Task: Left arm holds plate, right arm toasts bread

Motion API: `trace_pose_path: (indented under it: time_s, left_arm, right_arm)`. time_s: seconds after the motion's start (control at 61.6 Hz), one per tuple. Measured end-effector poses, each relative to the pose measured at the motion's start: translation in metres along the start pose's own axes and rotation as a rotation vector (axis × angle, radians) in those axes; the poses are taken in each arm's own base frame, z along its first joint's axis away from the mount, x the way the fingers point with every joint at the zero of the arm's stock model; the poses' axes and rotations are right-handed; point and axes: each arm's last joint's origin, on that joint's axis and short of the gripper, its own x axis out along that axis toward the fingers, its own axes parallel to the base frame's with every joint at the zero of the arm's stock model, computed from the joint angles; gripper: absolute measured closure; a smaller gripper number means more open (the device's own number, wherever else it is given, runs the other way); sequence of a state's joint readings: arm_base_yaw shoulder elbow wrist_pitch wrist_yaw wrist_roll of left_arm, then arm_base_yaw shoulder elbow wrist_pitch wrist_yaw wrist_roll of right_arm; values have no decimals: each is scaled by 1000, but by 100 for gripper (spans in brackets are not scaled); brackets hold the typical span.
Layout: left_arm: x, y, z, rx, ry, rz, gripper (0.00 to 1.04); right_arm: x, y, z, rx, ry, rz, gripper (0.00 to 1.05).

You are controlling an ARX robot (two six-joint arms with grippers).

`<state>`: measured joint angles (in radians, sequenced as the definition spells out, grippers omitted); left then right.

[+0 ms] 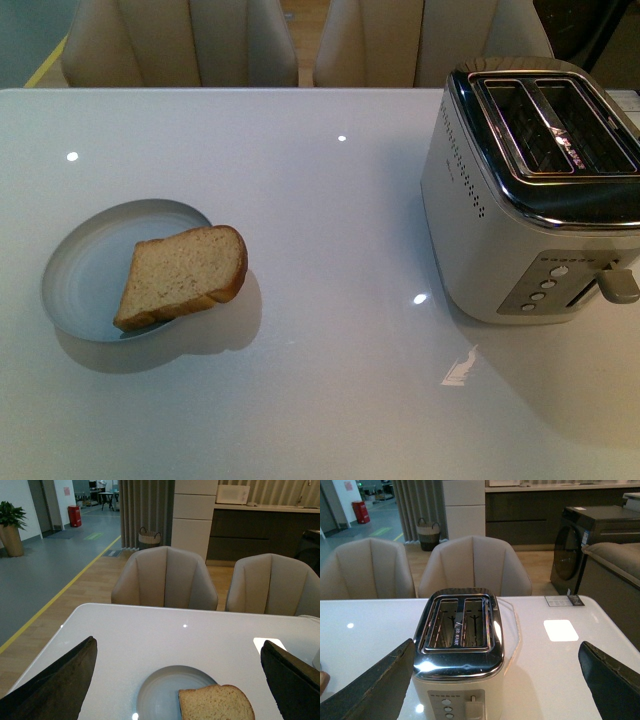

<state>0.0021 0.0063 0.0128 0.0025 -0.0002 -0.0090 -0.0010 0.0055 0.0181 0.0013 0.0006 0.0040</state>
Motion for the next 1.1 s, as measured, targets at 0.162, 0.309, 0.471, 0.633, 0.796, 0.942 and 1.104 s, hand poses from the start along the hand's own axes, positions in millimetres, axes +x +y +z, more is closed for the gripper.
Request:
trace_pose_path:
  time_s: [0.162, 0.309, 0.471, 0.633, 0.796, 0.942, 1.104]
  left_arm:
    - [0, 0, 0, 0, 0, 0, 7]
    - [0, 0, 0, 0, 0, 0, 7]
    - [3, 0, -4, -119, 378, -126, 7]
    - [38, 11, -5, -220, 466, -120, 7]
    - [94, 28, -35, -358, 594, -63, 7]
    - [137, 37, -82, -460, 762, 41, 7]
    - [157, 37, -120, -509, 876, 89, 7]
  right_arm:
    - [0, 0, 0, 0, 0, 0, 9]
    - [0, 0, 0, 0, 0, 0, 9]
    - [0, 0, 0, 0, 0, 2, 9]
    - [0, 0, 0, 0, 0, 0, 9]
    - [0, 0, 0, 0, 0, 0, 9]
    - [0, 0, 0, 0, 0, 0, 9]
    - [0, 0, 0, 0, 0, 0, 9]
